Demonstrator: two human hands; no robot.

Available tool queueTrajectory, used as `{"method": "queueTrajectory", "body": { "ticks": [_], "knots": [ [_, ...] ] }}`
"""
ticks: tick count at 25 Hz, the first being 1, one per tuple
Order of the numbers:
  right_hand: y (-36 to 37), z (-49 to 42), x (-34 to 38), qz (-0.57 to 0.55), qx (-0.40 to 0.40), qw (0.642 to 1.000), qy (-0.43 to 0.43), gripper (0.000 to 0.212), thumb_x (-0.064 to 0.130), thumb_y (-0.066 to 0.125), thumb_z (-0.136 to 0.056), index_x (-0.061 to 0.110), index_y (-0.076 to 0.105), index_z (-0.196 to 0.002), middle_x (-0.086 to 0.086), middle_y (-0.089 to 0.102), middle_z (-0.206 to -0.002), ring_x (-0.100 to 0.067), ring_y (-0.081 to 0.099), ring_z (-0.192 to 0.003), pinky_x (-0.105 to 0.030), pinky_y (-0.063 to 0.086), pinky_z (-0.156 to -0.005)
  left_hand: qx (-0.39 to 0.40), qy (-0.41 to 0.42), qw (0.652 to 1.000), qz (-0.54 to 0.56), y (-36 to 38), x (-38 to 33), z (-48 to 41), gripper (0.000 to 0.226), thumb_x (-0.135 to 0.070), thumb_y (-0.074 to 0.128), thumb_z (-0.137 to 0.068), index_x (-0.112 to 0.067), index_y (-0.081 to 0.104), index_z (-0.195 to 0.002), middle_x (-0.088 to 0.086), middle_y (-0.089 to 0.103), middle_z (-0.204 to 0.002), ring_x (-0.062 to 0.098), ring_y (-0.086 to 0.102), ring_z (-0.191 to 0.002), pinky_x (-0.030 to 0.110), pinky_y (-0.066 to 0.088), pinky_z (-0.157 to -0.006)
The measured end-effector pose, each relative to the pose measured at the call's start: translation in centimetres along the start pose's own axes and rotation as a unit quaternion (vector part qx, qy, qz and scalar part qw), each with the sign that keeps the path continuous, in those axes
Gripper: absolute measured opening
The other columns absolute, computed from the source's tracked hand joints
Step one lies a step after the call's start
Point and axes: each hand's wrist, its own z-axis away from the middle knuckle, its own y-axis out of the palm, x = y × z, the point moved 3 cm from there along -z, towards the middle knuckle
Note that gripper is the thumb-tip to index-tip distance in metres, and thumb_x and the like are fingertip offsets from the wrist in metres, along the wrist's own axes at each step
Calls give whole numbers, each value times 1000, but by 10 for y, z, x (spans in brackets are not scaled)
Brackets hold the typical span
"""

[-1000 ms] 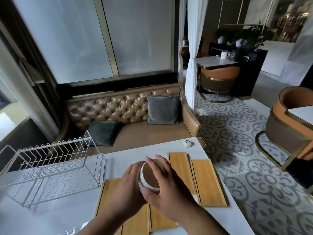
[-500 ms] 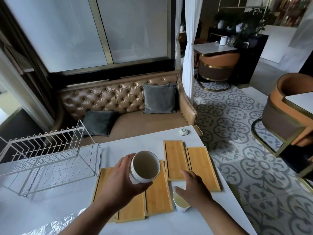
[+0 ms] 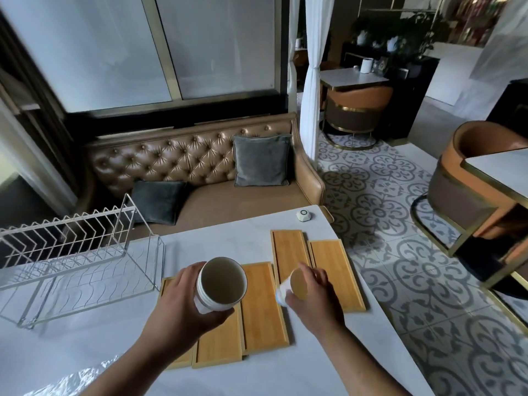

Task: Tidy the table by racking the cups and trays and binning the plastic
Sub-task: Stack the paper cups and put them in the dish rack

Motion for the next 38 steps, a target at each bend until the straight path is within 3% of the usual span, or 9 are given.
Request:
{"method": "queueTrajectory", "body": {
  "ticks": [4, 8, 10, 13, 15, 21, 28, 32, 38],
  "knots": [
    [-61, -2, 131, -147, -132, 962, -187, 72, 47, 63, -88, 32, 39, -154, 12, 44, -137, 1, 42, -130, -10, 34, -105, -21, -9, 1000, 13, -29, 31, 4, 83, -61, 87, -58, -60, 37, -125, -41, 47, -120, 1, 54, -107, 19, 46, -83],
    [-73, 29, 238, -179, -160, 922, -305, 71, 40, 65, -92, 19, 41, -155, 5, 47, -136, -10, 46, -135, -13, 32, -109, -55, -30, 997, 37, -73, 76, 18, 82, -55, 91, -60, -46, 47, -128, -35, 51, -115, 7, 57, -109, 22, 46, -84],
    [-54, 50, 275, -169, -136, 918, -331, 70, 44, 64, -91, 27, 41, -155, 9, 45, -140, -8, 46, -135, -12, 34, -108, -76, -33, 995, 48, -98, 96, 29, 80, -57, 90, -60, -49, 45, -126, -33, 53, -114, 3, 57, -109, 19, 47, -82],
    [6, 75, 325, -70, 39, 950, -302, 74, 58, 61, -86, 65, 23, -149, 29, 28, -149, 2, 37, -136, -23, 40, -108, -73, 9, 996, 48, -127, 116, 45, 80, -58, 85, -63, -46, 47, -133, -33, 53, -121, -5, 50, -112, 16, 46, -89],
    [47, 87, 345, -12, 124, 955, -271, 82, 65, 56, -83, 73, 6, -147, 32, 13, -156, -6, 31, -144, -33, 37, -115, -52, 34, 997, 51, -138, 127, 54, 81, -55, 81, -66, -38, 47, -138, -26, 53, -126, -3, 48, -115, 15, 43, -95],
    [87, 95, 368, -18, 102, 968, -228, 92, 68, 59, -74, 68, 6, -149, 34, 11, -156, -11, 39, -140, -29, 39, -109, -18, 19, 995, 100, -153, 158, 65, 79, -52, 79, -67, -29, 51, -136, -17, 58, -125, -4, 50, -114, 2, 35, -91],
    [113, 75, 358, -85, 145, 964, -205, 82, 68, 64, -72, 85, 8, -130, 42, 21, -144, -2, 47, -130, -24, 42, -101, -7, -38, 995, 97, -143, 174, 63, 72, -51, 83, -66, -41, 52, -130, -27, 59, -120, -6, 53, -114, 15, 47, -88],
    [141, 59, 366, -103, 184, 955, -208, 85, 68, 65, -70, 78, 15, -139, 43, 25, -141, -3, 47, -131, -25, 44, -102, 4, -70, 995, 74, -146, 199, 65, 71, -54, 83, -67, -42, 53, -130, -30, 57, -121, -6, 53, -115, 22, 50, -92],
    [155, 13, 444, -70, 164, 945, -275, 90, 67, 64, -69, 62, 17, -146, 37, 29, -142, -6, 53, -123, -27, 49, -97, -30, -92, 993, 67, -199, 250, 36, 70, -63, 77, -67, -74, 35, -122, -47, 51, -120, -17, 50, -112, 6, 42, -84]
  ]
}}
